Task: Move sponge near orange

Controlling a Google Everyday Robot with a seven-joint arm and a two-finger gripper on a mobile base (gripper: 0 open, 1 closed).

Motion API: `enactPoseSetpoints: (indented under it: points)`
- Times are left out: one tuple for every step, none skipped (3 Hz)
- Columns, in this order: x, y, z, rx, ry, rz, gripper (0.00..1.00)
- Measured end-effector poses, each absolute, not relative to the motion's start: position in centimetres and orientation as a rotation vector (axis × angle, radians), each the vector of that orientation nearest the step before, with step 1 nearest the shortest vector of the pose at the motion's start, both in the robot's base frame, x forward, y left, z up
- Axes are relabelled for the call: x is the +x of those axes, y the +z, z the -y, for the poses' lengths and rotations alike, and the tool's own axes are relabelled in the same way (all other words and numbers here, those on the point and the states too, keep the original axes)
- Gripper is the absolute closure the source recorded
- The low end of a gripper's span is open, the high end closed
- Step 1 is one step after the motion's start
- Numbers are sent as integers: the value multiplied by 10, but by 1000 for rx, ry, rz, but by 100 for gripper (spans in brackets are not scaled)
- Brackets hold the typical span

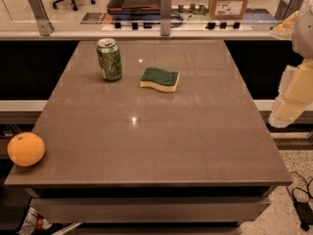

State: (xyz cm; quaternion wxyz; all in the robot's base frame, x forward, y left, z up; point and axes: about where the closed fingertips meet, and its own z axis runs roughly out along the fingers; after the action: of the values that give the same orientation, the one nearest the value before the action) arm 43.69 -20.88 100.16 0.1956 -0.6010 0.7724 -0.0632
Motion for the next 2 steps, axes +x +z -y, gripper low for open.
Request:
enactPoseSetpoints:
  points:
    - [437, 1002, 209, -1684, -177, -2164, 0]
    - [445, 1009, 207, -1668, -163, -2132, 0]
